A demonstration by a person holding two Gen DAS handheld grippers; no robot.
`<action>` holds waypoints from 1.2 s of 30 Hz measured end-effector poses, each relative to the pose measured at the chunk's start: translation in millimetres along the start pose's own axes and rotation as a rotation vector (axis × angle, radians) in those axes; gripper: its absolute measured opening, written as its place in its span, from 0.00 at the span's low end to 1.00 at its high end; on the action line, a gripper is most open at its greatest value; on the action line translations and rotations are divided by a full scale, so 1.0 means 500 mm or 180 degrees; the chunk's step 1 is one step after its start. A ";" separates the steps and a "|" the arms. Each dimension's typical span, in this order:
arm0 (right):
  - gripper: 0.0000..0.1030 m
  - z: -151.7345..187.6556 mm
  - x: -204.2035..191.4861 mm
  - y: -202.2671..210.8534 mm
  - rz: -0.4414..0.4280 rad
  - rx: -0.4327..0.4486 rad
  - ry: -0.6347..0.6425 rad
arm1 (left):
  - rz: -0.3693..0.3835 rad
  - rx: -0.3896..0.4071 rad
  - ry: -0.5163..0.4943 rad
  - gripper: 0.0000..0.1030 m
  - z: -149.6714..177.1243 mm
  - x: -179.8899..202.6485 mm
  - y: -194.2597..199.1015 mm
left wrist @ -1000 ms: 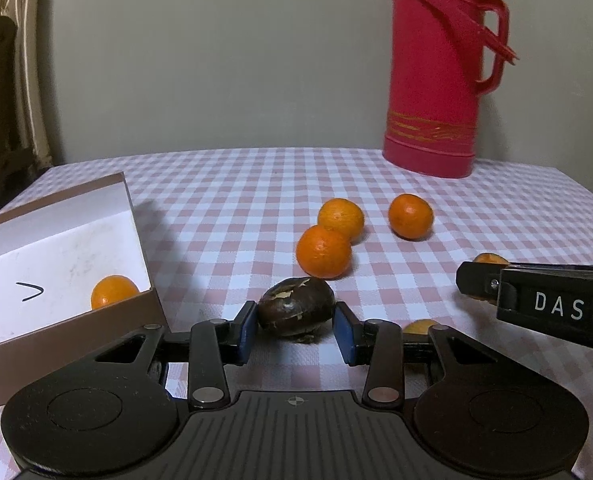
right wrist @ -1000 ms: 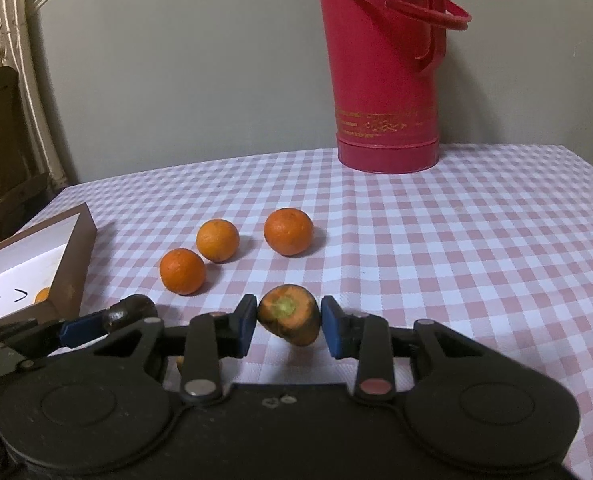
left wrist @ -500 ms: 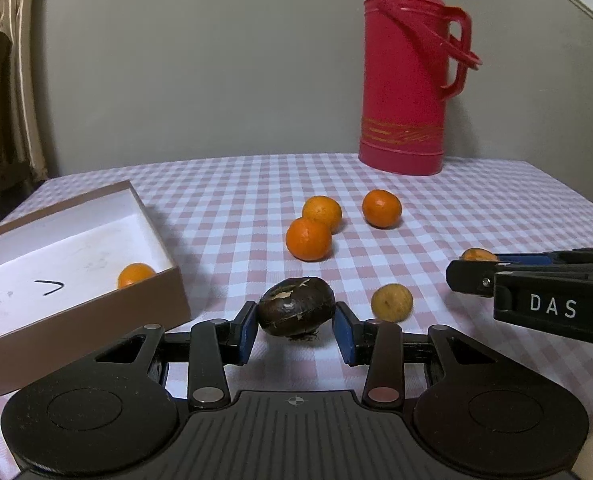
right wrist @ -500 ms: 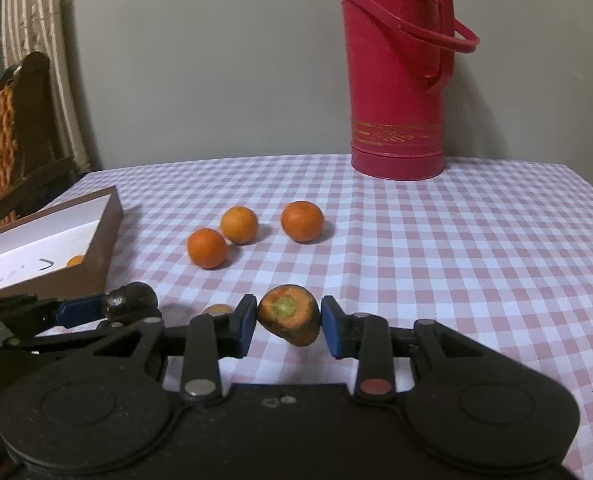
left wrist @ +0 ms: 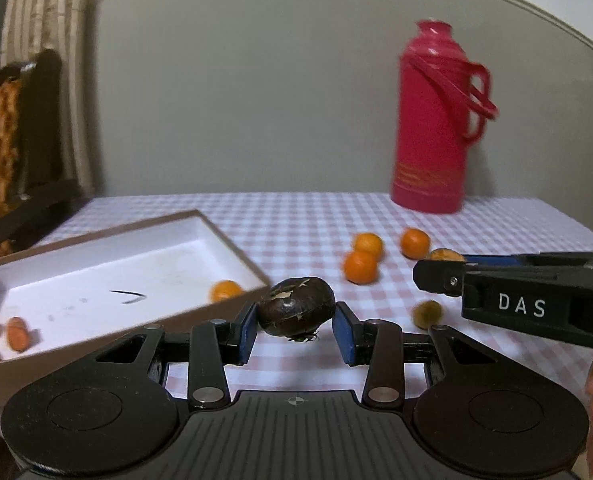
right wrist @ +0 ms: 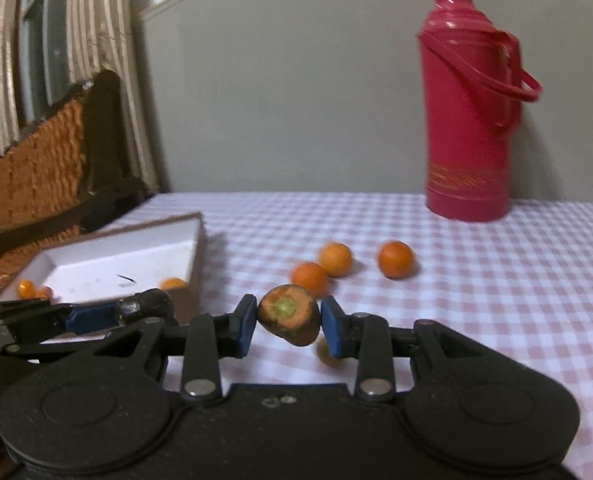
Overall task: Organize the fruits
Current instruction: 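Carry both held pieces over the white box and open both tools to drop them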
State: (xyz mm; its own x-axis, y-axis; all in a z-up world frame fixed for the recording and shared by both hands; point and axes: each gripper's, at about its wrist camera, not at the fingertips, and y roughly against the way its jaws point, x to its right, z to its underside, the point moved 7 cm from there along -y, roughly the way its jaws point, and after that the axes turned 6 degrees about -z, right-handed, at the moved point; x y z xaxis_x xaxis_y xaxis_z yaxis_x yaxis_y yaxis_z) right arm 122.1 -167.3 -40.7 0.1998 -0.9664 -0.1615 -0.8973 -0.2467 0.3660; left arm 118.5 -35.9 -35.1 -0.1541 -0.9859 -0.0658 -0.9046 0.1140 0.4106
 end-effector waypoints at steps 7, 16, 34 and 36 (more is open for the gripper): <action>0.26 -0.035 -0.061 -0.018 -0.0201 0.0290 0.0027 | -0.0357 0.0189 0.0256 0.40 -0.018 -0.101 0.023; 0.26 -0.049 -0.105 -0.065 -0.0311 0.0359 0.0036 | -0.0809 0.0270 0.0567 0.40 -0.020 -0.224 0.029; 0.26 -0.057 -0.192 -0.154 -0.0485 0.0316 0.0023 | -0.1400 0.0102 0.0830 0.40 0.019 -0.390 0.008; 0.26 -0.056 -0.197 -0.163 -0.0502 0.0301 0.0003 | -0.1404 0.0094 0.0836 0.40 0.020 -0.398 0.004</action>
State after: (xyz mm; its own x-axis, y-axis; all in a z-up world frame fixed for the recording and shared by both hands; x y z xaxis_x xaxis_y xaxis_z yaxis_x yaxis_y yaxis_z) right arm 186.8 -53.9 -28.8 0.3412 -0.9164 -0.2093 -0.8878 -0.3873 0.2484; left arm 143.5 161.9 -30.1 0.3464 -0.9381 0.0052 -0.8724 -0.3202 0.3693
